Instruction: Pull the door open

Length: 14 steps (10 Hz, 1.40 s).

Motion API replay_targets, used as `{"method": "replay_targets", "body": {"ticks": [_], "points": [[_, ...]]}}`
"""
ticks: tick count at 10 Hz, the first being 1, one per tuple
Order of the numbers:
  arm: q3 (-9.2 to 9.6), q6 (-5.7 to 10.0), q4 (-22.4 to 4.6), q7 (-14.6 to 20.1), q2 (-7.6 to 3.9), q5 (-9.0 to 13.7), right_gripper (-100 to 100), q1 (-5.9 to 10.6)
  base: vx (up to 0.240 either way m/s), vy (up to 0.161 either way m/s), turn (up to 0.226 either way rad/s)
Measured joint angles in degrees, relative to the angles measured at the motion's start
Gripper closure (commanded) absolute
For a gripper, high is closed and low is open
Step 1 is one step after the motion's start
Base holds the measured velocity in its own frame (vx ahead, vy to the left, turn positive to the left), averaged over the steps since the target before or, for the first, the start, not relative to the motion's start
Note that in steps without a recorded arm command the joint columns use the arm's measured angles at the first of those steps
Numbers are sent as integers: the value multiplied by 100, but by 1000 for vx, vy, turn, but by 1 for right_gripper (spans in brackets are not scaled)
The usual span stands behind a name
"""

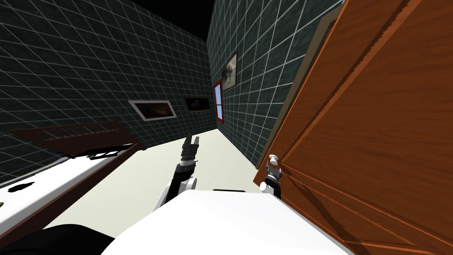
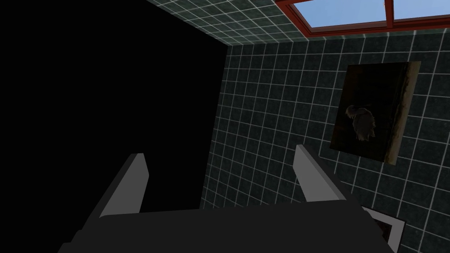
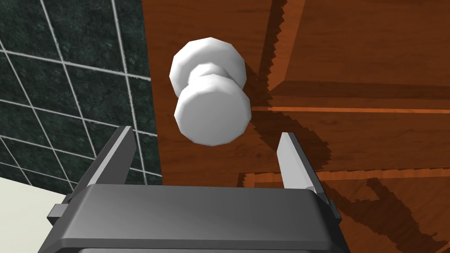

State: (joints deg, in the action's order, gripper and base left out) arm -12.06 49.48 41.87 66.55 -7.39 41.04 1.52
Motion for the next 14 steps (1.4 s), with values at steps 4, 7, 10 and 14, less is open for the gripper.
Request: {"method": "replay_targets", "body": {"ticks": [4, 7, 10, 14], "points": [[59, -37, -58, 389, -330, 7, -100, -171, 93, 12, 2], [117, -11, -228, 711, -577, 0, -100, -237, 94, 5, 2], [132, 29, -333, 869, -700, -1, 100, -262, 7, -4, -7], [141, 21, -330, 847, -692, -7, 100, -256, -5, 0, 5]]}}
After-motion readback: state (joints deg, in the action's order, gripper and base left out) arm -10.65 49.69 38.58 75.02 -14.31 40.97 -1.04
